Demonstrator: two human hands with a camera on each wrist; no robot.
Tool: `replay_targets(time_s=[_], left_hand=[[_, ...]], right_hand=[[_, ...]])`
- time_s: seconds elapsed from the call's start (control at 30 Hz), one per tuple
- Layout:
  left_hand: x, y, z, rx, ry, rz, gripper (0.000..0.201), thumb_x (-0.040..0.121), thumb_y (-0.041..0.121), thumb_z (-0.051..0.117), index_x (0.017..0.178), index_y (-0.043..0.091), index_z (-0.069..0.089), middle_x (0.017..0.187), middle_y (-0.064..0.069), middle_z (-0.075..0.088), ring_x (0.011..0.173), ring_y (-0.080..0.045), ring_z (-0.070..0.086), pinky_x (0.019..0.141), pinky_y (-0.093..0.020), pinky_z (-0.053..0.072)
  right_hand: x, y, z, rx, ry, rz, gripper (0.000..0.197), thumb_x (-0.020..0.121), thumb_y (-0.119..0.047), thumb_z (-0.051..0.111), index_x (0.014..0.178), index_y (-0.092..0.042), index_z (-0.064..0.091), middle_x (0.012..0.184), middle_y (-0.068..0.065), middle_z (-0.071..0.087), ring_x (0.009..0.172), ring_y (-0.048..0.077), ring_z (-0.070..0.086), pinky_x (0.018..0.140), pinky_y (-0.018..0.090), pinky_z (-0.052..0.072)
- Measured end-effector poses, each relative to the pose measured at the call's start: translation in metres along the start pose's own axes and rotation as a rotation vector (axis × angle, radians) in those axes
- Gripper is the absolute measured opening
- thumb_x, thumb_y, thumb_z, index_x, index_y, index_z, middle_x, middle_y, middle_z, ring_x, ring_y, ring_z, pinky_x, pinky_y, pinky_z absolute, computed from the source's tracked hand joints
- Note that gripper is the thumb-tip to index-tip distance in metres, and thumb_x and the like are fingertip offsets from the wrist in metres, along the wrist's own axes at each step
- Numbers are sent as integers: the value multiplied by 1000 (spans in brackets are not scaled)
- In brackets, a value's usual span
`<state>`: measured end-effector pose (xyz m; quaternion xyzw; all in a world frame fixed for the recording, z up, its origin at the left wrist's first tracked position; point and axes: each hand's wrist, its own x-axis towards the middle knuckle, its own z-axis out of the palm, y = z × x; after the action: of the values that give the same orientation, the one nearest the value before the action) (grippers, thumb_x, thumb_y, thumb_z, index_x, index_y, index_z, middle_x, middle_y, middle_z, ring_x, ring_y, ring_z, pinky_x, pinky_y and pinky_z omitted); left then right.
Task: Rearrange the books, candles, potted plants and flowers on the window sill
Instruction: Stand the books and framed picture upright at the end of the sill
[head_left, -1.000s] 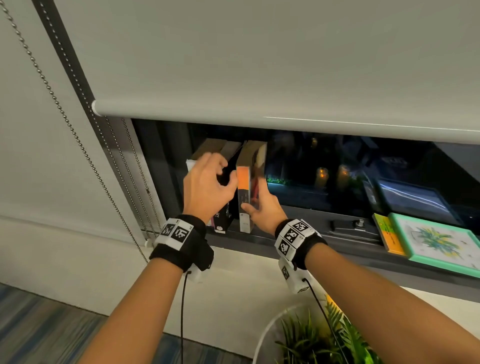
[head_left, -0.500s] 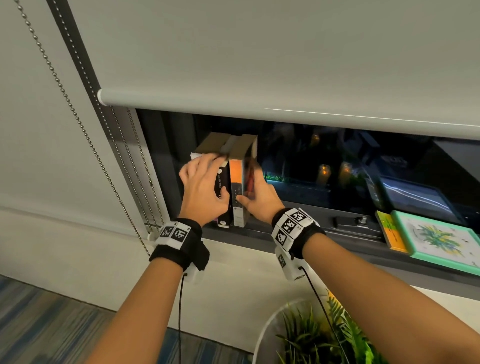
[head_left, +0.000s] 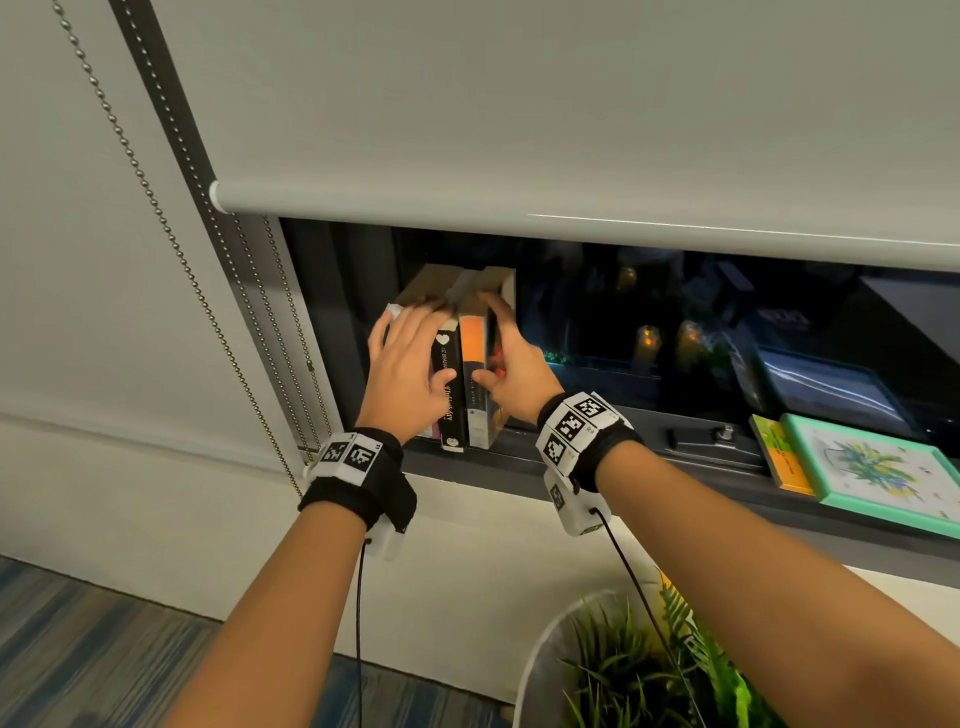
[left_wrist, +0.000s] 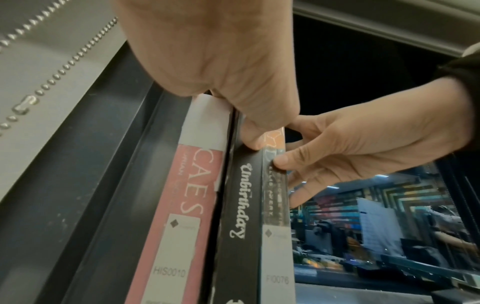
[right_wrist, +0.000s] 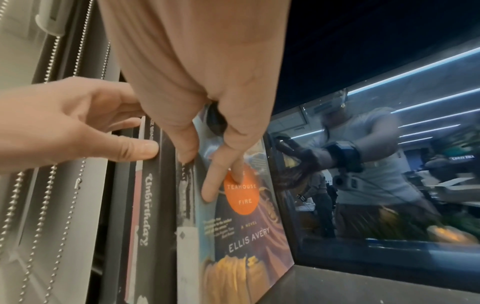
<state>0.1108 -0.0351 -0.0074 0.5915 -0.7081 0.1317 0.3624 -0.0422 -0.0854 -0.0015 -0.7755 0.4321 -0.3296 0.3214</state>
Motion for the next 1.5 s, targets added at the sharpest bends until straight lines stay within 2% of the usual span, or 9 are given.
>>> replay_targets(time_s=[0.1,0.3,0.47,0.6,0.73,1.0,1.13,1.3,1.5], left_hand=[[0,6,1,-24,1,-27,68,73,25,76,133,17,45,138,1,46,137,-16,33,120,-45,10],[-3,12,0,-58,27,-61,69,72,30,79,132,16,47,138,-3,46,136,-21,33,118,-42,14],[-3,12,-1,-9,18,-71,71,72,25,79,134,15,47,139,-3,46,136,-20,33,117,-40,14],[-3,13,-1,3,8,-106,71,74,24,78,136,15,45,142,-2,45,138,-20,32,117,-40,17],[-2,16,-4,28,-20,-116,72,75,27,77,138,16,43,144,-3,43,140,-20,30,116,-38,15],[-5,29,-9,71,-32,-154,74,77,32,75,139,14,39,147,-9,37,140,-23,29,116,-40,14],[-10,46,-13,77,52,-147,65,76,21,70,135,16,42,142,-9,38,134,-24,36,111,-43,23],[-12,88,-10,19,123,-78,40,76,12,63,115,14,53,120,-8,48,109,-24,48,90,-39,38],[-7,155,33,-113,-154,100,26,81,14,59,106,16,56,106,-2,52,95,-20,52,82,-38,43]], right_hand=[[-4,-3,-8,-24,-3,-19,93,81,-2,67,145,-39,13,101,5,66,89,20,67,88,44,55],[-15,-9,-15,-19,-49,-34,85,83,1,63,142,-40,16,109,14,66,96,27,68,85,44,57],[-12,-12,-10,6,-26,-5,86,86,1,57,140,-48,12,103,8,68,88,20,68,79,41,58],[-7,-14,-7,-5,-32,32,89,88,1,55,141,-51,7,100,12,68,85,21,68,77,42,59],[-10,-17,-9,-60,-30,24,90,88,0,56,146,-44,2,103,14,67,90,23,67,82,35,54],[-26,-21,-30,-101,1,37,103,84,0,62,149,-34,-10,131,17,52,118,35,55,100,48,46],[-40,-10,-42,-112,2,50,95,83,-1,65,150,-27,2,136,18,49,121,36,52,100,45,44],[-63,20,-66,-163,24,130,86,82,-7,69,146,-27,15,131,16,52,122,32,52,103,45,45],[-97,62,-121,-233,123,200,75,79,-10,71,140,-23,29,117,11,56,108,27,56,96,44,48]])
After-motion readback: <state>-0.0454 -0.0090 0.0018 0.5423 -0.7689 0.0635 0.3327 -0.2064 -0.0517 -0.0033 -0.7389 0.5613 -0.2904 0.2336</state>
